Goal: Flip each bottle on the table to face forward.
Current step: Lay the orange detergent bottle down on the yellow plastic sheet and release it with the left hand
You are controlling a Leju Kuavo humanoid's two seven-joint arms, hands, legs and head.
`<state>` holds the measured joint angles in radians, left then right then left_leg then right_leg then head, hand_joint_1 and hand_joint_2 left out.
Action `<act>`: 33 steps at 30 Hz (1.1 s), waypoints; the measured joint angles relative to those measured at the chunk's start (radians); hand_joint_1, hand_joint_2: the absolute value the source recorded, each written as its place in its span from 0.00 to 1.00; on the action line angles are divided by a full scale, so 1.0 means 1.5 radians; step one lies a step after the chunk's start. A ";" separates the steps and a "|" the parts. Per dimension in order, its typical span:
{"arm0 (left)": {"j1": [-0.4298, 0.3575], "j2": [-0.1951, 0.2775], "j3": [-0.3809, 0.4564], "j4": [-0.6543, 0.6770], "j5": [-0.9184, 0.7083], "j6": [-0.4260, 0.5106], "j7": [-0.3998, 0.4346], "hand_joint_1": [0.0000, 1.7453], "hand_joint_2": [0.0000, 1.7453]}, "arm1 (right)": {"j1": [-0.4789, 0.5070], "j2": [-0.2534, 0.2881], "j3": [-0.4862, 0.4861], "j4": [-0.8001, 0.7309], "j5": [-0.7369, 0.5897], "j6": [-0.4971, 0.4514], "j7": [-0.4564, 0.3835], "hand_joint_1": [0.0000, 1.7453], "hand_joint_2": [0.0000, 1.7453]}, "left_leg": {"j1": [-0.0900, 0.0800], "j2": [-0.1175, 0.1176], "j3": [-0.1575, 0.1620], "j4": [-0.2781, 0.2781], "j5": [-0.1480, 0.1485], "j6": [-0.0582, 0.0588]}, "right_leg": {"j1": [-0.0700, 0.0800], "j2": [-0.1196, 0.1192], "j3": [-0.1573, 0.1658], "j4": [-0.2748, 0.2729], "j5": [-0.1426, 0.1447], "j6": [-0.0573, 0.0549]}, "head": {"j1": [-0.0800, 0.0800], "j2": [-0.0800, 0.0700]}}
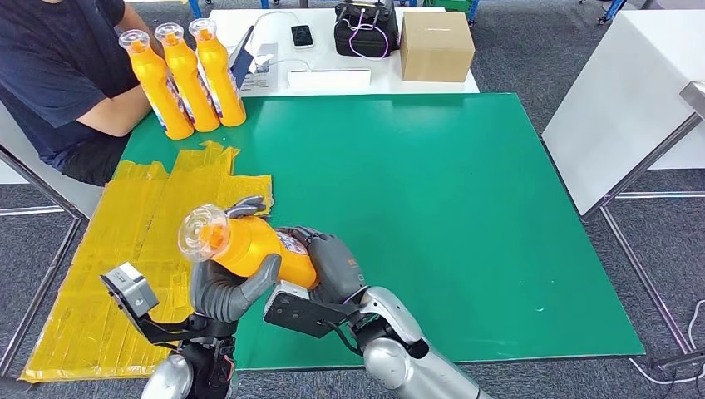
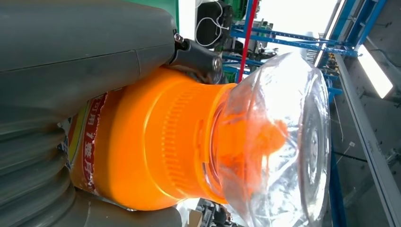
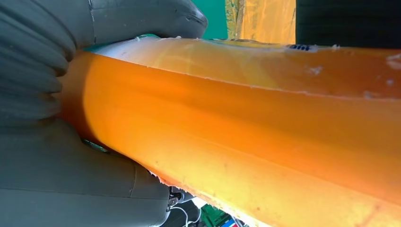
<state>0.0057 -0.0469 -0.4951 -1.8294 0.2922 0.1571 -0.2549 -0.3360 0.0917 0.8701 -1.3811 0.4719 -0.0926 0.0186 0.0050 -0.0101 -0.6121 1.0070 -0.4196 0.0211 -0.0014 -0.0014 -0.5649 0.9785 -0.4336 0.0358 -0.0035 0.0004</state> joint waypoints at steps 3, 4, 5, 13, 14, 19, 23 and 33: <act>-0.002 0.000 0.000 0.002 0.000 -0.001 -0.002 1.00 1.00 | -0.001 0.000 0.000 0.002 -0.001 -0.005 -0.001 1.00 1.00 | 0.000 0.000 0.000 0.000 0.000 0.000 | 0.000 0.000 0.000 0.000 0.000 0.000 | 0.000 0.000; -0.002 0.000 0.000 0.003 0.000 -0.001 -0.003 1.00 1.00 | -0.001 0.000 0.000 0.003 -0.001 -0.007 -0.001 1.00 1.00 | 0.000 0.000 0.000 0.000 0.000 0.000 | 0.000 0.000 0.000 0.000 0.000 0.000 | 0.000 0.000; -0.003 0.000 0.000 0.003 0.000 -0.001 -0.004 1.00 1.00 | -0.001 0.000 0.000 0.003 -0.002 -0.009 -0.001 1.00 1.00 | 0.000 0.000 0.000 0.000 0.000 0.000 | 0.000 0.000 0.000 0.000 0.000 0.000 | 0.000 0.000; -0.007 0.000 0.000 0.006 0.000 -0.008 -0.006 1.00 1.00 | -0.001 -0.001 -0.010 0.003 -0.010 -0.025 -0.002 0.52 1.00 | 0.000 0.000 0.000 0.000 0.000 0.000 | 0.000 0.000 0.000 0.000 0.000 0.000 | 0.000 0.000; -0.007 0.000 0.000 0.006 0.000 -0.008 -0.007 1.00 1.00 | -0.001 -0.001 -0.011 0.003 -0.011 -0.026 -0.002 0.27 1.00 | 0.000 0.000 0.000 0.000 0.000 0.000 | 0.000 0.000 0.000 0.000 0.000 0.000 | 0.000 0.000; -0.007 0.000 0.000 0.006 -0.009 -0.015 -0.017 1.00 1.00 | 0.001 -0.003 -0.025 0.003 -0.010 -0.040 0.004 0.00 1.00 | 0.000 0.000 0.000 0.000 0.000 0.000 | 0.000 0.000 0.000 0.000 0.000 0.000 | 0.000 0.000; -0.007 0.000 0.000 0.006 -0.016 -0.017 -0.024 1.00 1.00 | 0.003 -0.010 -0.038 0.003 -0.005 -0.042 0.011 0.00 0.00 | 0.000 0.000 0.000 0.000 0.000 0.000 | 0.000 0.000 0.000 0.000 0.000 0.000 | 0.000 0.000; 0.029 0.000 0.072 -0.056 -0.226 0.071 -0.070 1.00 1.00 | 0.046 -0.045 -0.124 -0.018 0.119 -0.039 0.042 0.00 0.00 | 0.000 0.000 0.000 0.000 0.000 0.000 | 0.000 0.000 0.000 0.000 0.000 0.000 | 0.000 0.000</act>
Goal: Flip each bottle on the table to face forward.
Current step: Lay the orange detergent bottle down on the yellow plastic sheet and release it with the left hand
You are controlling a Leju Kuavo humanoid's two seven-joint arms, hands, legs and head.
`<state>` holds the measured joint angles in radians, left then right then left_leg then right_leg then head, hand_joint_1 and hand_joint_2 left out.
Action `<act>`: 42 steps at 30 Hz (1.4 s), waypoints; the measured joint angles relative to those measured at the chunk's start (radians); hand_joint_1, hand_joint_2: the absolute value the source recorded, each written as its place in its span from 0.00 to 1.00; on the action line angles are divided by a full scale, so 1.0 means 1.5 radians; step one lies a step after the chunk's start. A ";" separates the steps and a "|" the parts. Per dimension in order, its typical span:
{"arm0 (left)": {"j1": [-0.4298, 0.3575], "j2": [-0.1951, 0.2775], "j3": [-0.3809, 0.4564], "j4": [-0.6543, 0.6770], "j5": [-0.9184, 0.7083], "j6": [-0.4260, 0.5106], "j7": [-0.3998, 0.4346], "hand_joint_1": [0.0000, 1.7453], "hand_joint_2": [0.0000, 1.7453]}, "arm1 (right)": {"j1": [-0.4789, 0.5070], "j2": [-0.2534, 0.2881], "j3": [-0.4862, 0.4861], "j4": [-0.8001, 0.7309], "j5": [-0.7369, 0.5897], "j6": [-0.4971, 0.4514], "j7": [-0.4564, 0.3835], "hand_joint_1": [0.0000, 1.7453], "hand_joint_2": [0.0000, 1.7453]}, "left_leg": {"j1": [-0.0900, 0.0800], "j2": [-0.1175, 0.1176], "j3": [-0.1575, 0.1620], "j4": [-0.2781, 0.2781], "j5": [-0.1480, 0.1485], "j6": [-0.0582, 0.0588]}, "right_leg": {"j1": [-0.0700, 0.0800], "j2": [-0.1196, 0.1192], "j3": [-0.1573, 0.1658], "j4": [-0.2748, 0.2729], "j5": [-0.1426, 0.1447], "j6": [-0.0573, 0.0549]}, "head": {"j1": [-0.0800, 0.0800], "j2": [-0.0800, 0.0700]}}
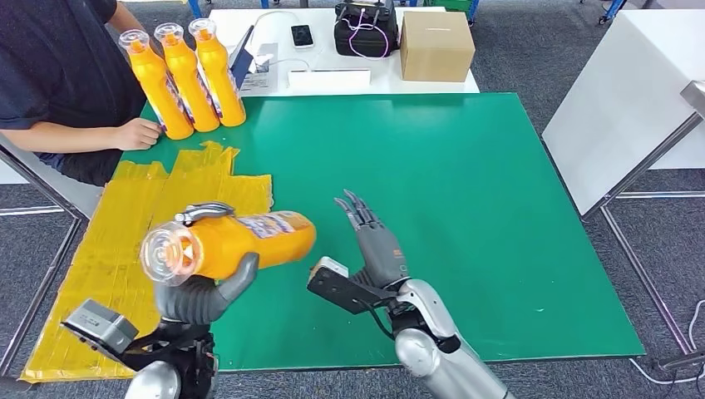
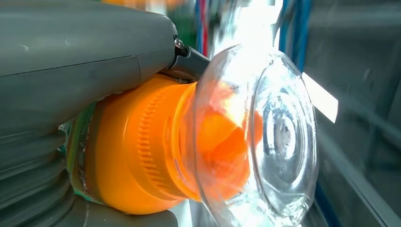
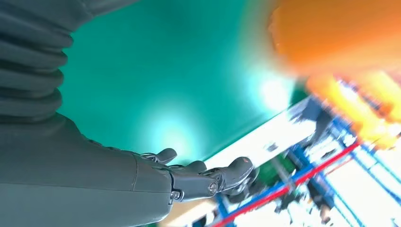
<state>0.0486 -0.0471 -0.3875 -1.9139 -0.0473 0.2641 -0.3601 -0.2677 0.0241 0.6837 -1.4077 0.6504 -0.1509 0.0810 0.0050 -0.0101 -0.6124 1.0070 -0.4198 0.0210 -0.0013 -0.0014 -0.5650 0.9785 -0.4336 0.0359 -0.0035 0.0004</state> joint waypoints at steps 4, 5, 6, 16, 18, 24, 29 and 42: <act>0.016 -0.003 0.073 -0.018 -0.173 0.044 0.006 1.00 1.00 | 0.042 -0.015 -0.046 -0.049 0.039 0.001 -0.015 0.00 0.00 | 0.000 0.000 0.000 0.000 0.000 0.000 | 0.000 0.000 0.000 0.000 0.000 0.000 | 0.000 0.000; 0.020 -0.005 0.090 -0.020 -0.244 0.060 0.013 1.00 1.00 | 0.053 -0.018 -0.057 -0.063 0.042 0.003 -0.020 0.00 0.00 | 0.000 0.000 0.000 0.000 0.000 0.000 | 0.000 0.000 0.000 0.000 0.000 0.000 | 0.000 0.000; 0.024 -0.007 0.106 -0.020 -0.331 0.077 0.024 1.00 1.00 | 0.063 -0.021 -0.067 -0.079 0.042 0.006 -0.026 0.00 0.00 | 0.000 0.000 0.000 0.000 0.000 0.000 | 0.000 0.000 0.000 0.000 0.000 0.000 | 0.000 0.000; 0.023 0.011 0.197 0.086 -0.869 0.056 0.209 1.00 1.00 | 0.132 -0.035 -0.135 -0.222 0.001 0.042 -0.045 0.00 0.00 | 0.000 0.001 0.000 0.000 0.000 0.000 | 0.000 0.000 0.000 0.000 0.000 0.000 | 0.000 0.000; 0.022 0.016 0.199 0.102 -0.876 0.046 0.216 1.00 1.00 | 0.136 -0.036 -0.140 -0.234 0.000 0.044 -0.045 0.00 0.00 | 0.000 0.001 0.000 0.000 0.000 0.000 | 0.000 0.000 0.000 0.000 0.000 0.000 | 0.000 0.000; 0.005 0.046 0.189 0.173 -0.916 -0.046 0.255 1.00 1.00 | 0.143 -0.038 -0.161 -0.251 -0.015 0.043 -0.046 0.00 0.00 | 0.000 0.001 0.000 0.000 0.000 0.000 | 0.000 0.000 -0.001 0.000 0.000 0.000 | 0.000 0.000; -0.009 0.072 0.160 0.241 -0.918 -0.084 0.263 1.00 1.00 | 0.146 -0.039 -0.177 -0.253 -0.024 0.043 -0.047 0.00 0.00 | 0.000 0.001 0.000 0.000 0.000 0.000 | 0.000 0.000 -0.001 0.000 0.000 0.000 | 0.000 0.000; -0.033 0.095 0.112 0.325 -0.874 -0.127 0.280 0.00 0.00 | 0.144 -0.039 -0.183 -0.245 -0.028 0.046 -0.045 0.00 0.00 | 0.000 0.000 0.000 0.000 0.000 0.000 | 0.000 0.000 0.000 0.000 0.000 0.000 | 0.000 0.000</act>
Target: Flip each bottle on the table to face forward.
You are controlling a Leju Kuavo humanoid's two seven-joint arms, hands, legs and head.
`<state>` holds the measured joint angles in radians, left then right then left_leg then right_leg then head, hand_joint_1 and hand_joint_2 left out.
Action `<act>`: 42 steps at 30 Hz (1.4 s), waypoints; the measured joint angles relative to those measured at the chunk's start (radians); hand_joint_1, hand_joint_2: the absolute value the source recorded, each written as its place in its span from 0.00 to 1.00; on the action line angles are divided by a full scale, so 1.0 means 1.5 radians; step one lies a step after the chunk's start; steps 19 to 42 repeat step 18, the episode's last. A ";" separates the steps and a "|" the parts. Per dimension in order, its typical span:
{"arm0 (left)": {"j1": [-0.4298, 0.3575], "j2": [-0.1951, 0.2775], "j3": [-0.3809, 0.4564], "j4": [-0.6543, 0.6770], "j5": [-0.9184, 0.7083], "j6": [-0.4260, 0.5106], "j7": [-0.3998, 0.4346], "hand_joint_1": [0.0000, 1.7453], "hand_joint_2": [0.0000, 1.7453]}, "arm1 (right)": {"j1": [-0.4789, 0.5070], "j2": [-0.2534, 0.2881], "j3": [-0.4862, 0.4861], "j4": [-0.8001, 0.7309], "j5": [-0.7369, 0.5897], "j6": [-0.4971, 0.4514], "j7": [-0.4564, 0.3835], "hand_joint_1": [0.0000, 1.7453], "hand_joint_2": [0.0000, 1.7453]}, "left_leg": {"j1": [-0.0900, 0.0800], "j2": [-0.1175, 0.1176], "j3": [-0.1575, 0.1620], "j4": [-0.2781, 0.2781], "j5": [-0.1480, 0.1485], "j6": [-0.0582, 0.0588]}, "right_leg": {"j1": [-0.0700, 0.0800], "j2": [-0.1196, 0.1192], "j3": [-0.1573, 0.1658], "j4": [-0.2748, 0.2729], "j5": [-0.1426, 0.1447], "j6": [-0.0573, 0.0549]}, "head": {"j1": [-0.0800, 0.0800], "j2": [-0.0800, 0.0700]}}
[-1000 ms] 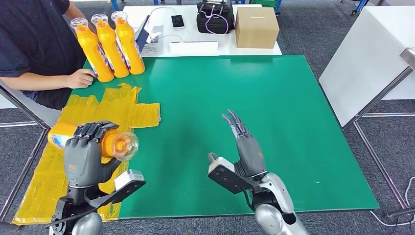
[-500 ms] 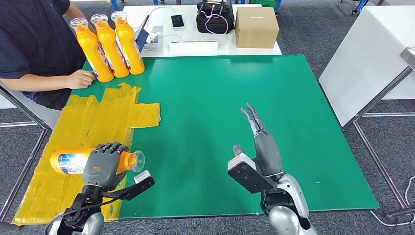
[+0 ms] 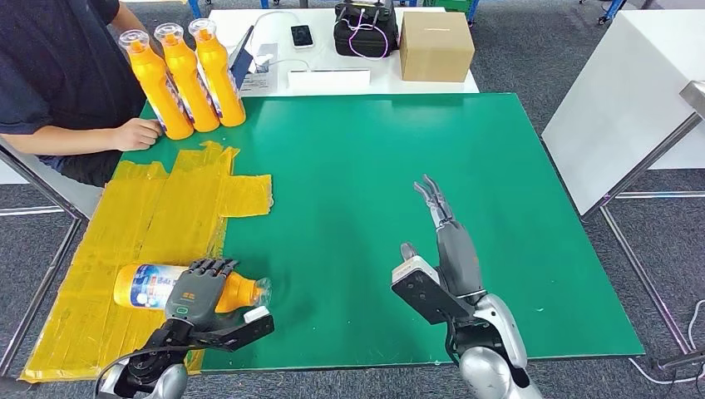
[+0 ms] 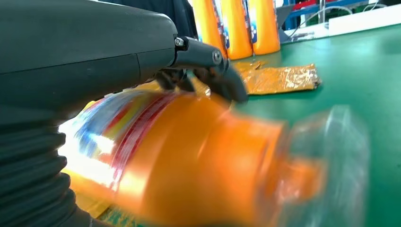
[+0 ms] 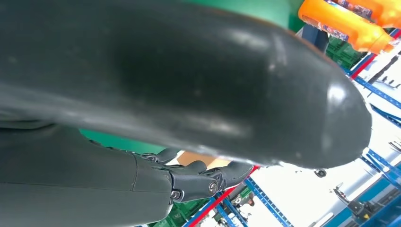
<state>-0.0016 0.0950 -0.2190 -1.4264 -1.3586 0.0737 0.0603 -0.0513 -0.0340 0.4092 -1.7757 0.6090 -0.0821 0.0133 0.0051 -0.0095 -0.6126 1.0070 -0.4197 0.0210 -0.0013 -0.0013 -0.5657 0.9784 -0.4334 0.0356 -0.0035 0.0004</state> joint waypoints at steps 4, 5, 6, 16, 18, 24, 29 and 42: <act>0.000 0.000 -0.001 0.003 -0.002 0.009 0.009 0.00 0.00 | 0.001 0.000 0.000 0.001 0.001 0.000 0.002 0.00 0.00 | 0.000 0.000 0.000 0.000 0.000 0.000 | 0.000 0.000 0.000 0.000 0.000 0.000 | 0.000 0.000; 0.000 0.000 -0.001 0.002 -0.003 0.014 0.010 0.00 0.00 | 0.001 0.001 0.000 0.001 0.001 0.000 0.002 0.00 0.00 | 0.000 0.000 0.000 0.000 0.000 0.000 | 0.000 0.000 0.000 0.000 0.000 0.000 | 0.000 0.000; 0.001 -0.001 -0.001 0.001 -0.004 0.021 0.011 0.00 0.00 | 0.002 0.001 0.000 0.001 0.002 0.000 0.002 0.00 0.00 | 0.000 0.000 0.000 0.000 0.000 0.000 | 0.000 0.000 0.000 0.000 0.000 0.000 | 0.000 0.000; 0.045 -0.061 0.048 -0.110 0.212 0.127 -0.087 0.00 0.00 | 0.048 0.006 -0.003 -0.016 -0.027 -0.047 -0.046 0.00 0.00 | 0.000 0.000 -0.001 0.000 0.000 0.000 | 0.000 0.000 0.000 0.000 0.000 0.000 | 0.000 0.000; 0.058 -0.078 0.061 -0.147 0.376 0.073 -0.138 0.00 0.00 | 0.066 0.007 -0.006 -0.027 -0.042 -0.087 -0.082 0.00 0.00 | 0.000 -0.001 -0.001 0.000 0.000 0.000 | 0.000 0.000 0.000 0.000 0.000 0.001 | 0.000 0.000; 0.058 -0.078 0.061 -0.147 0.376 0.073 -0.138 0.00 0.00 | 0.066 0.007 -0.006 -0.027 -0.042 -0.087 -0.082 0.00 0.00 | 0.000 -0.001 -0.001 0.000 0.000 0.000 | 0.000 0.000 0.000 0.000 0.000 0.001 | 0.000 0.000; 0.058 -0.078 0.061 -0.147 0.376 0.073 -0.138 0.00 0.00 | 0.066 0.007 -0.006 -0.027 -0.042 -0.087 -0.082 0.00 0.00 | 0.000 -0.001 -0.001 0.000 0.000 0.000 | 0.000 0.000 0.000 0.000 0.000 0.001 | 0.000 0.000; 0.058 -0.078 0.061 -0.147 0.376 0.073 -0.138 0.00 0.00 | 0.066 0.007 -0.006 -0.027 -0.042 -0.087 -0.082 0.00 0.00 | 0.000 -0.001 -0.001 0.000 0.000 0.000 | 0.000 0.000 0.000 0.000 0.000 0.001 | 0.000 0.000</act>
